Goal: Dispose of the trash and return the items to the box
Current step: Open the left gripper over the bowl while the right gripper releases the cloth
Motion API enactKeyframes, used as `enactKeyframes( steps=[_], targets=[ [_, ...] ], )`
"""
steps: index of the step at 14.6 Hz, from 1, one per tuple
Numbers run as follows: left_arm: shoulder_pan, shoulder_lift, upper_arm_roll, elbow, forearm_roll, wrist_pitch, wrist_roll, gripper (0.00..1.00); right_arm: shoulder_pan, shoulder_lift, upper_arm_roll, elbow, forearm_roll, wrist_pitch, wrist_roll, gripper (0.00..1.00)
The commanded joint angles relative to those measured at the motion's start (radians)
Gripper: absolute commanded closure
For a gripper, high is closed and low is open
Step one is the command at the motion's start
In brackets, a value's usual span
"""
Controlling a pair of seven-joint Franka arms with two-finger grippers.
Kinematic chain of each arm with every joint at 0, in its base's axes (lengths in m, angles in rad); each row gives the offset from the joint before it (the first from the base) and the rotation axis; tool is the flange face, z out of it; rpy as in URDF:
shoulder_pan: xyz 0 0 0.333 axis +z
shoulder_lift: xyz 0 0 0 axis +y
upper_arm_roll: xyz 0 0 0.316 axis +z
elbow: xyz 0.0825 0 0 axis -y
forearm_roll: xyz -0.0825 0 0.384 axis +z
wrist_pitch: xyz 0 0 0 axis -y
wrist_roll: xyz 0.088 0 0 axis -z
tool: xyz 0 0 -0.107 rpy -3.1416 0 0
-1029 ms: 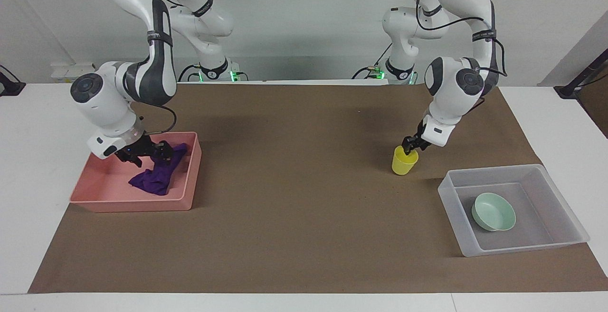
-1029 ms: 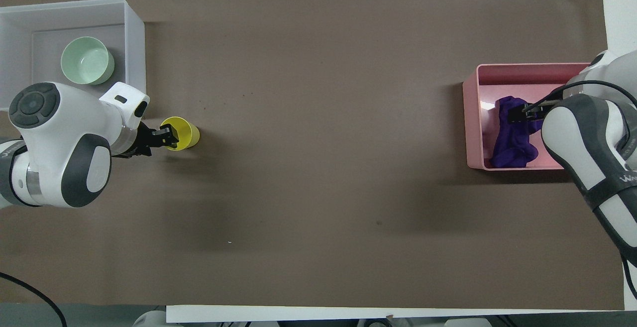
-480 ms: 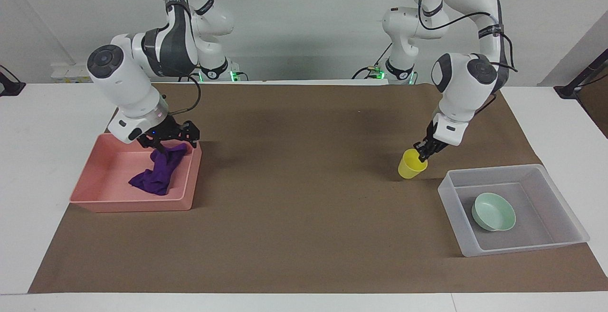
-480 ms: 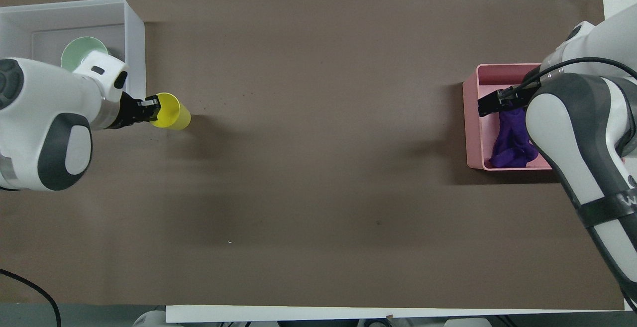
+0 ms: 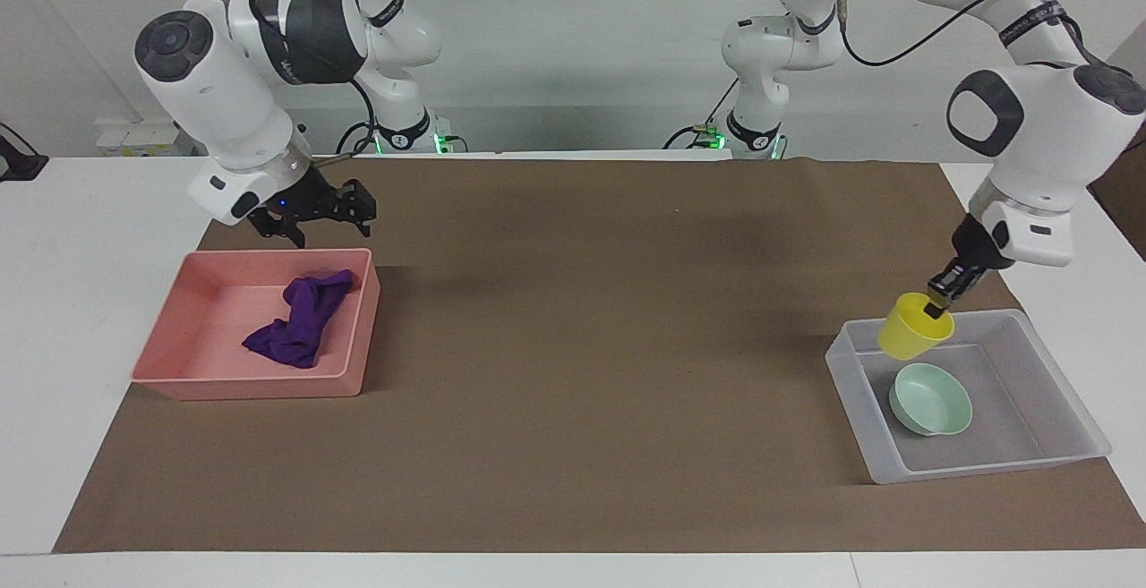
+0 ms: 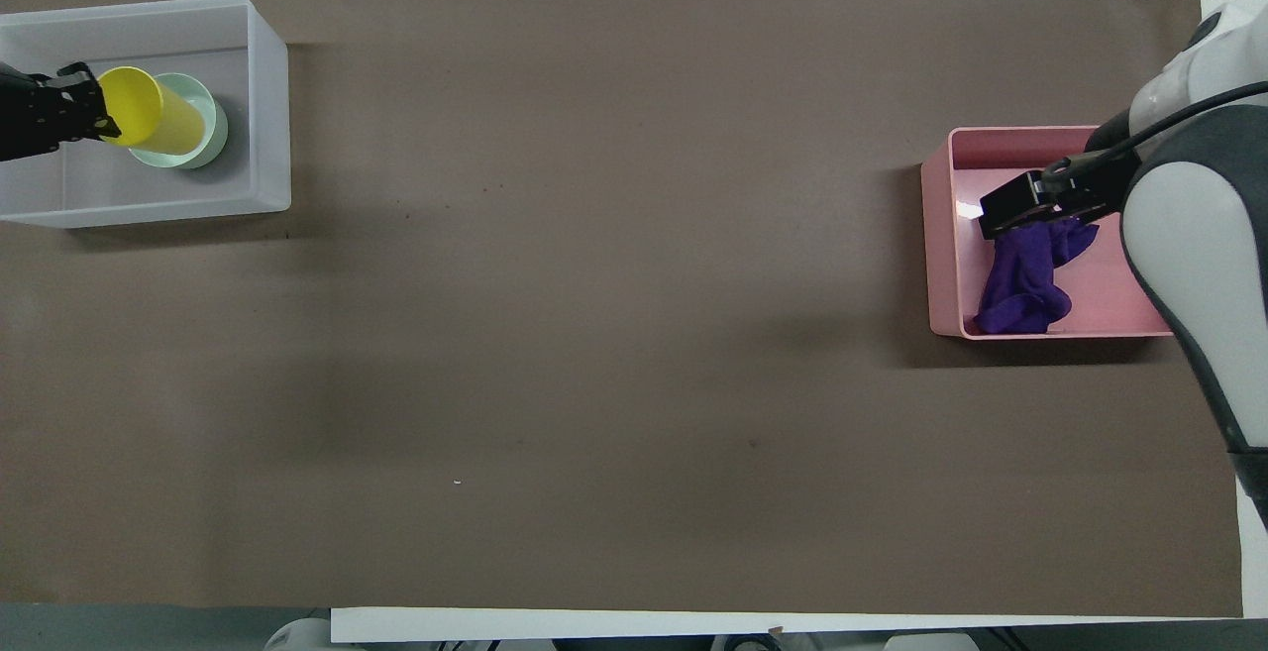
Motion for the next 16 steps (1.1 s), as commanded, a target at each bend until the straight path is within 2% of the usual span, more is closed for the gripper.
enactKeyframes(
  steps=[1,3,5,6,7,8,9,12,16],
  targets=[
    [0.049,0.104,-0.008,0.046,0.011,0.065,0.002,1.0,-0.014,-0.026,0.0,0.03,-0.001,-0.073,0.009,0.01],
    [0.052,0.15,-0.008,0.037,0.011,0.09,0.002,1.0,-0.014,-0.049,0.0,0.03,-0.001,-0.092,0.009,0.01],
    [0.052,0.158,-0.009,0.0,0.011,0.137,0.003,0.97,-0.017,-0.06,0.002,0.03,0.001,-0.104,0.009,0.01],
    [0.051,0.158,-0.008,-0.006,0.012,0.145,0.006,0.6,-0.017,-0.066,0.0,0.027,0.004,-0.108,0.002,0.01],
    [0.051,0.156,-0.008,0.003,0.012,0.133,0.008,0.13,-0.017,-0.072,0.002,0.023,0.005,-0.11,-0.002,0.01],
    [0.042,0.153,-0.008,0.021,0.015,0.098,0.009,0.05,-0.01,-0.072,0.0,0.021,0.004,-0.109,0.004,0.01],
    [0.037,0.144,-0.009,0.056,0.015,0.04,0.009,0.0,-0.007,-0.074,0.0,0.018,0.002,-0.107,0.008,0.01],
    [0.034,0.046,-0.02,0.116,0.029,-0.154,0.021,0.0,-0.007,-0.085,-0.002,0.016,-0.033,-0.102,0.026,0.01],
    [-0.003,-0.15,-0.029,0.094,0.069,-0.381,0.269,0.0,-0.013,-0.111,0.002,0.013,-0.048,-0.112,0.029,0.01]
  ],
)
